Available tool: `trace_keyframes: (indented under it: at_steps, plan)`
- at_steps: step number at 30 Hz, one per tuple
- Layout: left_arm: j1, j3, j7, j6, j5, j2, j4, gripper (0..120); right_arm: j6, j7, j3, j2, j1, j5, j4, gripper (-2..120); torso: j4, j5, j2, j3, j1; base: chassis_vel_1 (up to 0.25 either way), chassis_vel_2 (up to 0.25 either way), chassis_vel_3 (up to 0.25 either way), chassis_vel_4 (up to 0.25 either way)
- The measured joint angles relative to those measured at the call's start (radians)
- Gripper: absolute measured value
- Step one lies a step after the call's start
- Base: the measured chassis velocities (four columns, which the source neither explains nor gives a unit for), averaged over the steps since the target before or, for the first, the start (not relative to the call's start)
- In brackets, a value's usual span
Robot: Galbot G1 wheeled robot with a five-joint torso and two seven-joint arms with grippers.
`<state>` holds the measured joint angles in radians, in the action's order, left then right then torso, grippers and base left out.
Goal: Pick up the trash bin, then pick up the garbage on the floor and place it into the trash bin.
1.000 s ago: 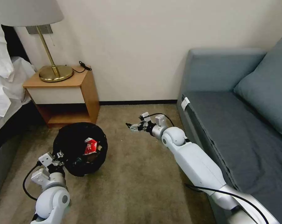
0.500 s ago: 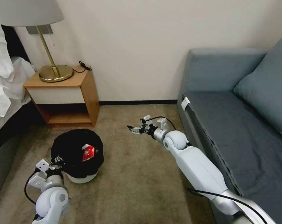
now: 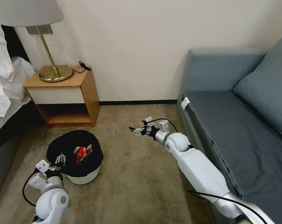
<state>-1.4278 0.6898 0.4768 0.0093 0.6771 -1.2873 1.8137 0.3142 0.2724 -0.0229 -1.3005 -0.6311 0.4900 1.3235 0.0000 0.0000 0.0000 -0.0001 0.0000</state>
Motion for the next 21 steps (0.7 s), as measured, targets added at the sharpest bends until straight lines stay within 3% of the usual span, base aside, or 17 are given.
trace_keyframes:
  at_steps: [4, 10, 14, 16, 21]
  plan:
    - [-0.015, 0.013, -0.001, -0.007, -0.078, -0.009, 0.016, 100, -0.007, -0.004, 0.033, -0.006, -0.019, 0.008, 0.012, 100, 0.0, 0.0, 0.0, 0.0, 0.0, 0.0, 0.0, 0.0, 0.0]
    - [-0.043, 0.02, -0.026, -0.044, -0.203, -0.026, 0.041, 100, -0.032, -0.029, 0.076, -0.015, -0.058, 0.034, 0.028, 100, 0.0, 0.0, 0.0, 0.0, 0.0, 0.0, 0.0, 0.0, 0.0]
    - [-0.065, 0.015, -0.088, -0.101, -0.287, -0.031, 0.078, 100, -0.059, -0.074, 0.113, -0.03, -0.091, 0.063, 0.04, 100, 0.0, 0.0001, 0.0, 0.0, 0.0, 0.0, 0.0, 0.0, 0.0]
    - [-0.073, 0.003, -0.15, -0.141, -0.369, -0.032, 0.097, 100, -0.07, -0.115, 0.142, -0.047, -0.118, 0.08, 0.047, 100, -0.0001, 0.0001, 0.0, 0.0, 0.0, 0.0, 0.0, 0.0, 0.0]
    - [-0.072, -0.025, -0.215, -0.168, -0.467, -0.032, 0.113, 100, -0.089, -0.173, 0.163, -0.064, -0.155, 0.097, 0.059, 100, -0.0001, 0.0001, 0.0, 0.0, 0.0, 0.0, 0.0, 0.0, 0.0]
